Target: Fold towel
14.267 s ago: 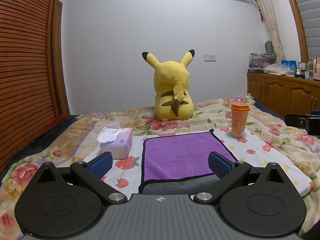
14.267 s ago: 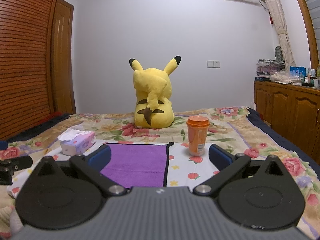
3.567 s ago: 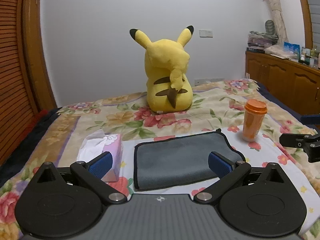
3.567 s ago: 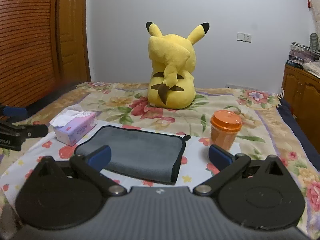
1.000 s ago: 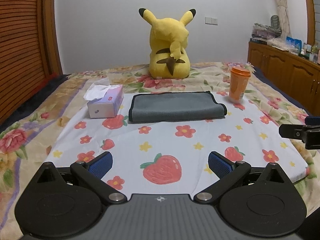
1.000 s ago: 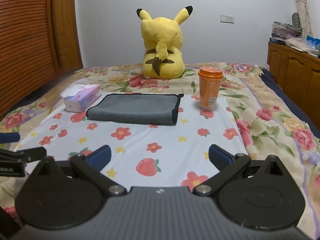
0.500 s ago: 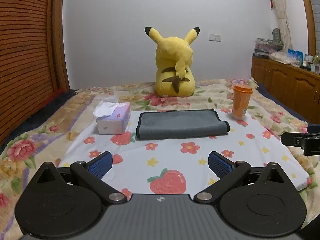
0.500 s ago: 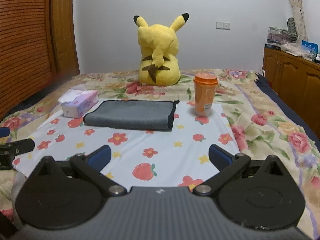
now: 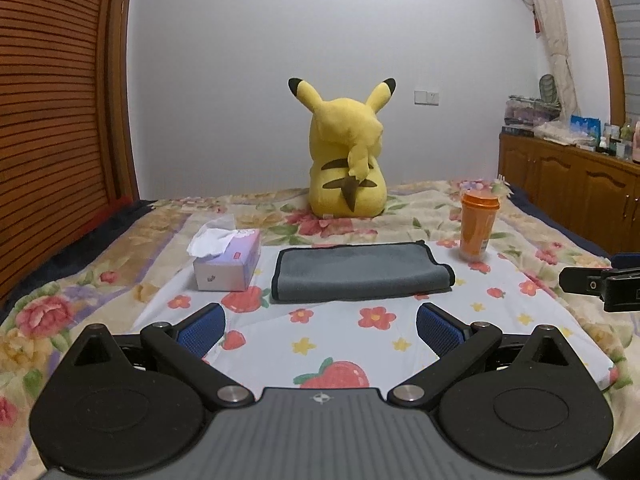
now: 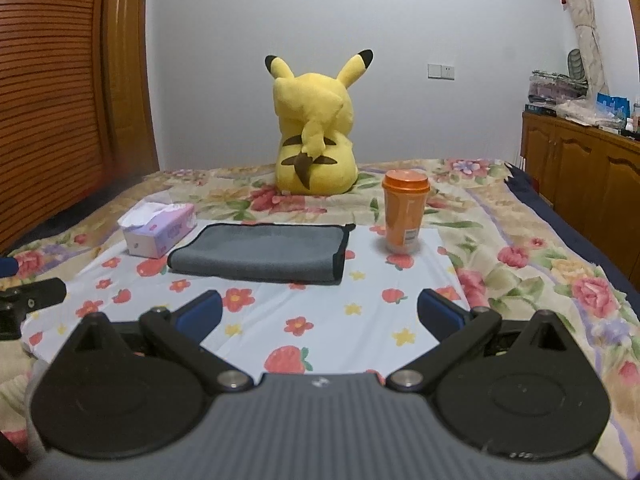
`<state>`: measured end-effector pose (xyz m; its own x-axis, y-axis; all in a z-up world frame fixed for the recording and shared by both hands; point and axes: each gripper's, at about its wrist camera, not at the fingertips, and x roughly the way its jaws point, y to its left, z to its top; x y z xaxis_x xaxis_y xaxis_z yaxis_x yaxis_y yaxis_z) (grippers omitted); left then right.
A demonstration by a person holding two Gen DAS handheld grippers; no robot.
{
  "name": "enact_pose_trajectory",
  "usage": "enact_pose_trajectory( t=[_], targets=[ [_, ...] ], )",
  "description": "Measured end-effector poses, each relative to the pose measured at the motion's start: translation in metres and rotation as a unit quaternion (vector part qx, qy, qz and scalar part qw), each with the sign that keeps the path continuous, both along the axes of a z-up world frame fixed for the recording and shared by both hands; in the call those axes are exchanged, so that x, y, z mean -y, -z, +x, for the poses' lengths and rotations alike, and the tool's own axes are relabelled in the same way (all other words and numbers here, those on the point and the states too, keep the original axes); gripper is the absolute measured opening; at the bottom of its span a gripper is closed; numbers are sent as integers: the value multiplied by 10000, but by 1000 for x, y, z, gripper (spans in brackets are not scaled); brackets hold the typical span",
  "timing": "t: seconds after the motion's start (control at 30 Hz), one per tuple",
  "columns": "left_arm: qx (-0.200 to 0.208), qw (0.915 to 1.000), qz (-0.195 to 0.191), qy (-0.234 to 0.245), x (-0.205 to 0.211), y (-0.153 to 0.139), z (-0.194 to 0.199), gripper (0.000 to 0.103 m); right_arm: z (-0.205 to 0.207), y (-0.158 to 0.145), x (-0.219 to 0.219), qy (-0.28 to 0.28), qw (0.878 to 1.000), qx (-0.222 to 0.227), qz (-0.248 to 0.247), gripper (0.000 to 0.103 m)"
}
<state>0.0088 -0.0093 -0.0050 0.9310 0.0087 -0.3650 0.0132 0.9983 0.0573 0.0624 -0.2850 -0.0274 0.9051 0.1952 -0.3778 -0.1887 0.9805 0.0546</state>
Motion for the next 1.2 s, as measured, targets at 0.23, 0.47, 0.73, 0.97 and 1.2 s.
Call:
enact_pose_trajectory(
  t=[0.23, 0.47, 0.73, 0.97, 1.2],
  targets=[
    [155, 9999, 10, -2, 1, -3, -4, 103, -6, -3, 1, 19, 9997, 241, 8, 103],
    [310, 9995, 48, 45, 2, -6, -8, 103, -10, -6, 2, 37, 9989, 470, 4, 103],
    [335, 9994, 39, 36, 1, -6, -8, 103, -11, -7, 1, 36, 9987, 500, -11, 103],
    [337, 9994, 38, 38, 1, -6, -8, 103, -11, -7, 1, 35, 9987, 501, -13, 103],
    [338, 9994, 39, 39, 1, -6, -8, 103, -11, -7, 1, 35, 9987, 501, -16, 103]
  ],
)
